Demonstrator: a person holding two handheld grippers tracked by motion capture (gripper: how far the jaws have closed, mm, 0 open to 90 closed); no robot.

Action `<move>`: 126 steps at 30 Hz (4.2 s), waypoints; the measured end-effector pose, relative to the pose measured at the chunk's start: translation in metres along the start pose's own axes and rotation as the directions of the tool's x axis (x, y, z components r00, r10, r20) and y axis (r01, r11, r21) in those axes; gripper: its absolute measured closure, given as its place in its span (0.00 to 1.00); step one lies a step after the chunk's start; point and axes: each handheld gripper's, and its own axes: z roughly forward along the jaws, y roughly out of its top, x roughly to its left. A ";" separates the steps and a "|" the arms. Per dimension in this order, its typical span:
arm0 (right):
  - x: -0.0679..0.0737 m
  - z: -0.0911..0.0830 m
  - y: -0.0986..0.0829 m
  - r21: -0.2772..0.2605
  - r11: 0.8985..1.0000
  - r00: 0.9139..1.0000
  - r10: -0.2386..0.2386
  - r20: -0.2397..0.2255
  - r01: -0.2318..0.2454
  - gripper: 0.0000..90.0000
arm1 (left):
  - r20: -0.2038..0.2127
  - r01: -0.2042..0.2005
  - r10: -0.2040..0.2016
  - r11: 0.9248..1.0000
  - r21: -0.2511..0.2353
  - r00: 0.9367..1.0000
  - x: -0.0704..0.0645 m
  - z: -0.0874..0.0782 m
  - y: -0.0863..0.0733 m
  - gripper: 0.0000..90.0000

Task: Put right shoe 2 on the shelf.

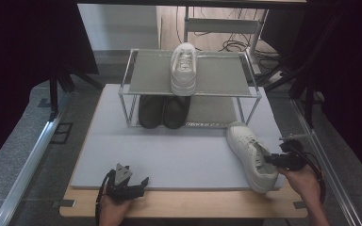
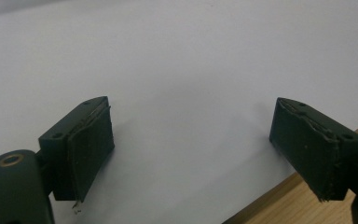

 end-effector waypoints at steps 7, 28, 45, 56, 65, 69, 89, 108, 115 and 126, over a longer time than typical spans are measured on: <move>-0.006 -0.001 -0.002 -0.020 0.997 0.996 0.067 -0.059 -0.069 0.90 | 0.000 0.001 -0.001 1.000 0.000 1.000 0.000 0.000 0.000 0.15; -0.001 -0.023 0.014 -0.057 0.984 0.963 0.152 -0.224 -0.169 0.91 | 0.000 0.002 -0.002 1.000 0.000 1.000 0.000 0.000 0.000 0.15; 0.026 -0.055 0.045 -0.096 0.986 0.935 0.094 -0.343 -0.134 0.91 | -0.001 0.001 -0.001 1.000 -0.003 1.000 0.000 0.000 0.000 0.15; 0.035 -0.079 0.068 -0.136 0.981 0.919 0.076 -0.386 -0.138 0.91 | 0.000 0.002 -0.002 1.000 -0.003 1.000 0.000 0.000 0.000 0.15; 0.036 -0.098 0.085 -0.170 0.973 0.907 0.073 -0.415 -0.157 0.91 | 0.000 0.000 0.000 1.000 0.001 1.000 0.000 0.000 0.000 0.15; 0.036 -0.106 0.094 -0.186 0.969 0.906 0.071 -0.418 -0.161 0.91 | 0.000 0.001 -0.001 1.000 0.000 1.000 0.000 0.000 0.000 0.15; 0.036 -0.098 0.152 -0.224 0.943 0.919 0.152 -0.363 -0.244 0.91 | 0.000 0.001 -0.001 1.000 0.000 1.000 0.000 0.000 0.000 0.15; 0.035 -0.054 0.198 -0.265 0.887 0.903 0.288 -0.320 -0.377 0.90 | 0.000 0.000 0.000 1.000 0.002 1.000 0.001 0.000 0.000 0.15; 0.041 -0.044 0.211 -0.273 0.879 0.900 0.303 -0.312 -0.391 0.87 | 0.000 0.000 0.000 1.000 0.003 1.000 0.001 0.000 0.000 0.15; 0.044 -0.045 0.217 -0.294 0.896 0.920 0.240 -0.310 -0.332 0.71 | 0.000 -0.001 0.001 1.000 0.002 1.000 0.001 0.000 0.000 0.15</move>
